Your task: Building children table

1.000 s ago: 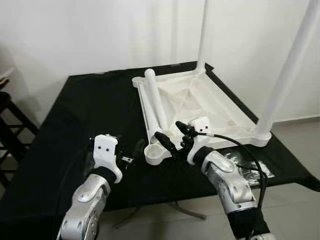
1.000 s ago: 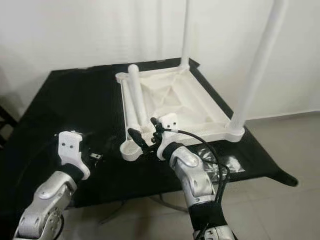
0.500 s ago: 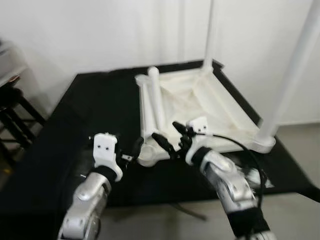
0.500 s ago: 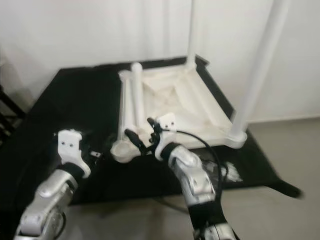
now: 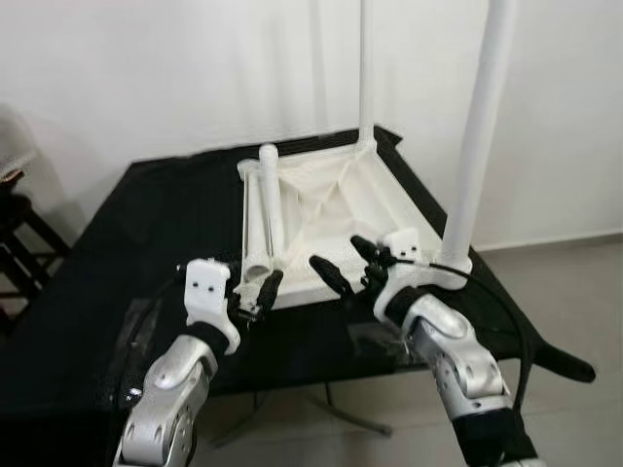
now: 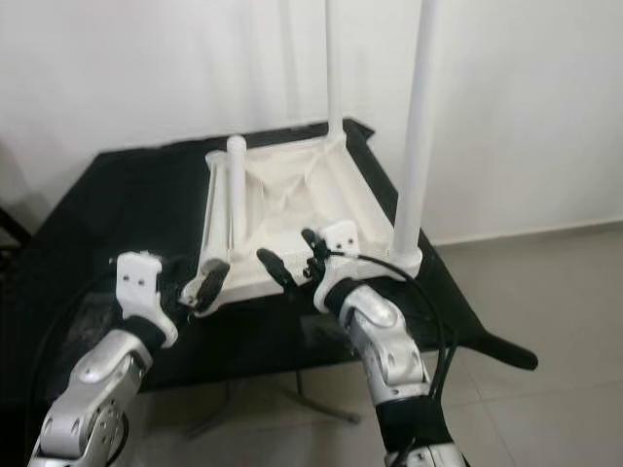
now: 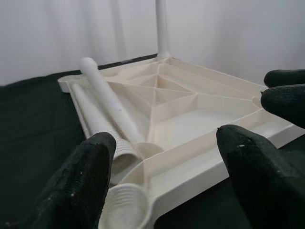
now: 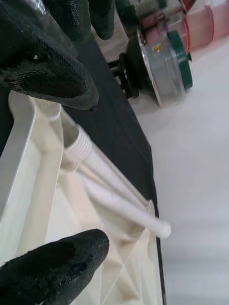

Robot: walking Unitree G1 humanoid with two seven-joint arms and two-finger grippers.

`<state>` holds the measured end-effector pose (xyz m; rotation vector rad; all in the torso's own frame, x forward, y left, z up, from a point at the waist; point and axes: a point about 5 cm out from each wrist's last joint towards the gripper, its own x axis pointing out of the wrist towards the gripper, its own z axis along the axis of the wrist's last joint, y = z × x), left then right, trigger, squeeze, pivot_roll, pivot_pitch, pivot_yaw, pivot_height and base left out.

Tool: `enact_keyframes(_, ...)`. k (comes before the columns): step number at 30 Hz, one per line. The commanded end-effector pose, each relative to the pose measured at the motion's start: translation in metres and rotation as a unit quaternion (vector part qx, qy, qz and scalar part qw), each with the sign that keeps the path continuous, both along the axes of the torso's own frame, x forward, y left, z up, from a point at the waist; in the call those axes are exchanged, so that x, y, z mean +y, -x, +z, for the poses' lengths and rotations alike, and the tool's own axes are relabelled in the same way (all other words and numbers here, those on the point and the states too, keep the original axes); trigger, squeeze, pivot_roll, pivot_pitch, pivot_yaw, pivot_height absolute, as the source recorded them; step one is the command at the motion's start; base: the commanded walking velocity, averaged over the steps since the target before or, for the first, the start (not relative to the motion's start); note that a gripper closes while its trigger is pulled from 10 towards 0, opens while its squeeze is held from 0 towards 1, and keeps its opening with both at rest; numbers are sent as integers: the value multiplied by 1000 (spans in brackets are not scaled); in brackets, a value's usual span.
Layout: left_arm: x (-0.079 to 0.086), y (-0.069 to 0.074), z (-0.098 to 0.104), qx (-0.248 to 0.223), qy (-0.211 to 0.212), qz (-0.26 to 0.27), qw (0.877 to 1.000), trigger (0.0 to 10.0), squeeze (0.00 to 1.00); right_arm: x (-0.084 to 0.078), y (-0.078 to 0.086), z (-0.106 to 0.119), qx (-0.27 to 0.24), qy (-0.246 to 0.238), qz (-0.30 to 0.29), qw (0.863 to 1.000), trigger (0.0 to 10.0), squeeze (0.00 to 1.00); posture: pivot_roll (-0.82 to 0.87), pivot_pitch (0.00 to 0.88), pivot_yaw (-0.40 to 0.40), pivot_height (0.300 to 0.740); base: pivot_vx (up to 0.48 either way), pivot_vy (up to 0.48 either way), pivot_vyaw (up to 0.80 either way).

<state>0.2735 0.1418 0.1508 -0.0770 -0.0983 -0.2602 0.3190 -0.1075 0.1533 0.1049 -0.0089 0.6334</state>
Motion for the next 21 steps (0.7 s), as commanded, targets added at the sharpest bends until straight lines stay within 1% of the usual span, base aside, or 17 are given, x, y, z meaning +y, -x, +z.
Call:
enact_keyframes(1,10,0,-2,3,-15,21,1000,10000,0,10,1,2,-1,-6,17,1000,10000,0,-100,12,73,740,0,0,0)
enact_keyframes(14,9,0,-2,1,-7,15,1000,10000,0,9,1,2,-2,-8,17,1000,10000,0,-114,17,73,740,0,0,0)
enact_keyframes(16,9,1,-2,1,6,13,1000,10000,0,9,1,3,-2,-8,17,1000,10000,0,-114,19,72,740,0,0,0)
enact_keyframes(18,9,2,-2,2,11,13,1000,10000,0,9,1,3,-3,-8,17,1000,10000,0,-114,19,72,740,0,0,0)
enact_keyframes(19,10,2,-3,4,18,10,1000,10000,0,9,1,3,-6,1,19,1000,10000,0,-111,22,72,740,322,0,800)
enact_keyframes(21,10,3,-4,5,20,9,1000,10000,0,10,1,3,-10,1,21,1000,10000,0,-109,22,71,740,341,0,800)
